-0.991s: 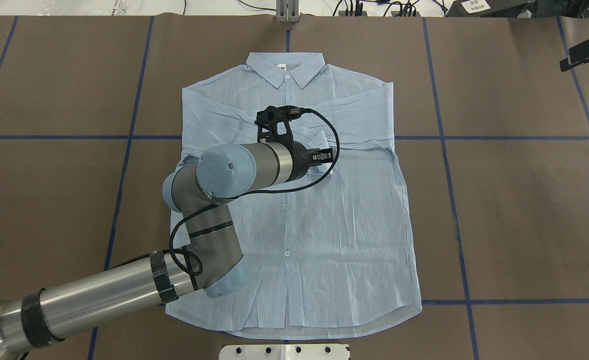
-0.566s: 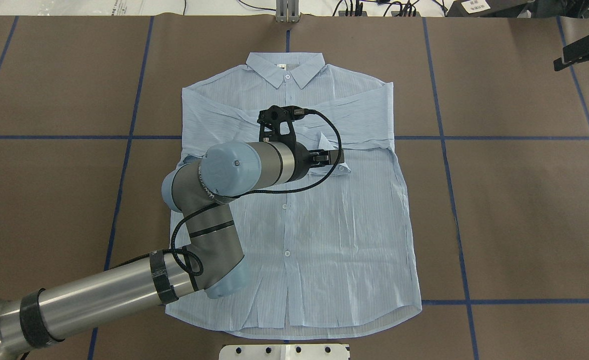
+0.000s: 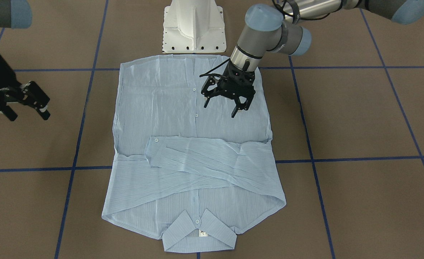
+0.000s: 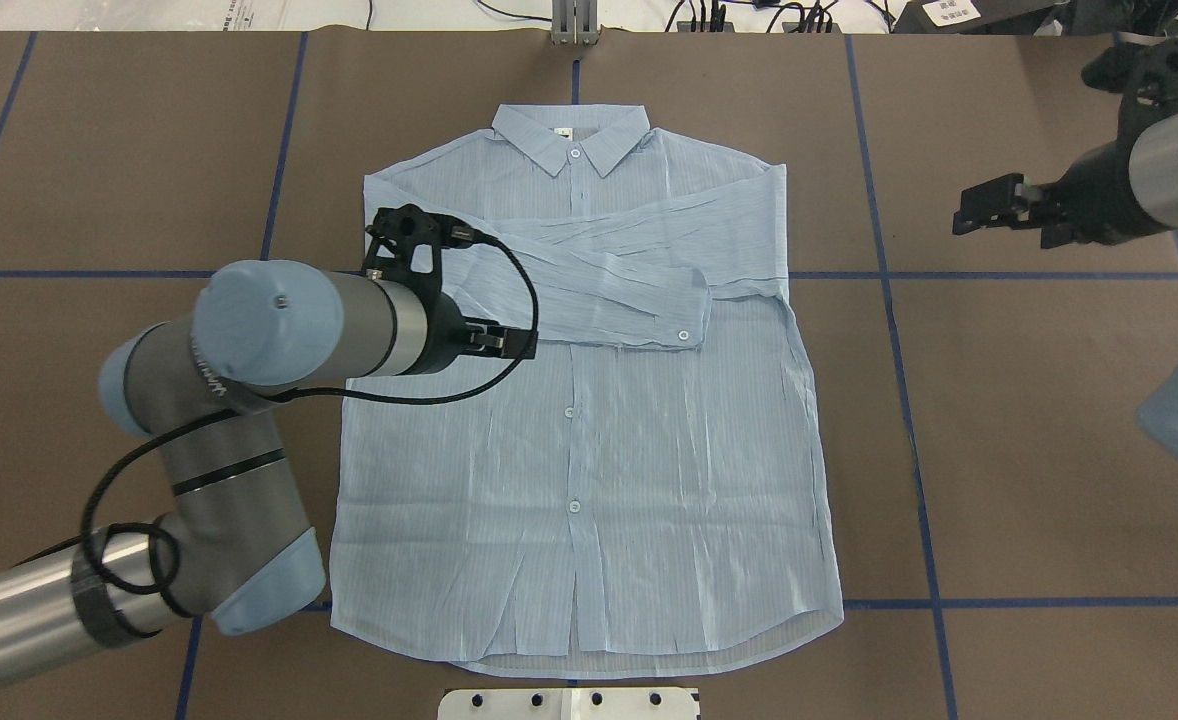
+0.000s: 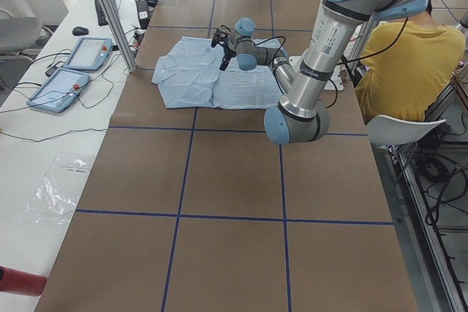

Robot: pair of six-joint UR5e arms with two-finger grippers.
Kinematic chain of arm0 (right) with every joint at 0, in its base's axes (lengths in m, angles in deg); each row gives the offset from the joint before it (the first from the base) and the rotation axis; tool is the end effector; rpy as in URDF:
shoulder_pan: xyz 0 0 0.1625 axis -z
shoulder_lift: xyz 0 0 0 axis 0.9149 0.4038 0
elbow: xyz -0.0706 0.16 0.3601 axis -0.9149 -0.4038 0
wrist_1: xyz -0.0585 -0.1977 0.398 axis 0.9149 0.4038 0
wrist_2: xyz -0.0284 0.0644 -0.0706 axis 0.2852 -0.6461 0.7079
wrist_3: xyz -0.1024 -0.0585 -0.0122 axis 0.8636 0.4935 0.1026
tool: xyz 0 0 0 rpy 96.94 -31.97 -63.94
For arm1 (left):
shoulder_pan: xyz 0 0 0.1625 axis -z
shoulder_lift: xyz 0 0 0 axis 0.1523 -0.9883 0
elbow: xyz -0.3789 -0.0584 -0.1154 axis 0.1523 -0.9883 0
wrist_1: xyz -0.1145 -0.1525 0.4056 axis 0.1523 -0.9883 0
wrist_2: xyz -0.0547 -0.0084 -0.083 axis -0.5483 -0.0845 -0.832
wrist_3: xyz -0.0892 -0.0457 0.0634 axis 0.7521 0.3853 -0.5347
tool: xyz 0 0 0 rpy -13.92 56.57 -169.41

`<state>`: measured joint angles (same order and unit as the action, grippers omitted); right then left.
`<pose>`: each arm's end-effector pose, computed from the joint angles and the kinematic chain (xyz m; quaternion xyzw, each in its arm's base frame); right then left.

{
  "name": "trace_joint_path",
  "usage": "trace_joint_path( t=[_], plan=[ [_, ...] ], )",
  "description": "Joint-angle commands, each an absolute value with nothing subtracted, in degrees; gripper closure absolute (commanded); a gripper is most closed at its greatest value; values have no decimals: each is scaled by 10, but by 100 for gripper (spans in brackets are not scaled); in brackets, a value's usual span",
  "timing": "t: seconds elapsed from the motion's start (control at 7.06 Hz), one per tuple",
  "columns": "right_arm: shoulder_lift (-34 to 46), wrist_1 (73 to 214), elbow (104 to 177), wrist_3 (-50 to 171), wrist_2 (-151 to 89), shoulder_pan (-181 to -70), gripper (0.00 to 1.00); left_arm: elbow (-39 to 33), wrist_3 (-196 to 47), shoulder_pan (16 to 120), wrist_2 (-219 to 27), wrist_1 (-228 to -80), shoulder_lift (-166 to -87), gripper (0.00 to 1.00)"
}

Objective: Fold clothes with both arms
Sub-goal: 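Release the sleeve with the left gripper while the right gripper approaches the hem, then position both grippers at the hem corners nearest the robot and grasp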

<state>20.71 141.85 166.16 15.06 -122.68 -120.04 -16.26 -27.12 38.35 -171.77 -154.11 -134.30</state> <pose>-0.2494 -0.4846 0.3190 0.1198 -0.4298 0.1125 0.8878 0.5063 -0.4236 0.1819 0.2252 0.5161 0.0251 0.8260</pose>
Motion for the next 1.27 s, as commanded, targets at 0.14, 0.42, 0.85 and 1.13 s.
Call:
trace_joint_path(
  t=[0.14,0.42,0.85,1.13],
  plan=[
    [281,1419,1755,-18,-1049,-993,0,-309,-136,305,-1668,-1521,-1164,0],
    [280,1419,1760,-52,-1007,-941,0,-321,-74,232,-1641,-1509,-1107,0],
    [280,1416,1764,-64,-996,-915,0,-320,-43,182,-1620,-1445,-1105,0],
    [286,1391,1762,-63,-995,-915,0,-318,-26,161,-1618,-1445,-1107,48]
  ],
)
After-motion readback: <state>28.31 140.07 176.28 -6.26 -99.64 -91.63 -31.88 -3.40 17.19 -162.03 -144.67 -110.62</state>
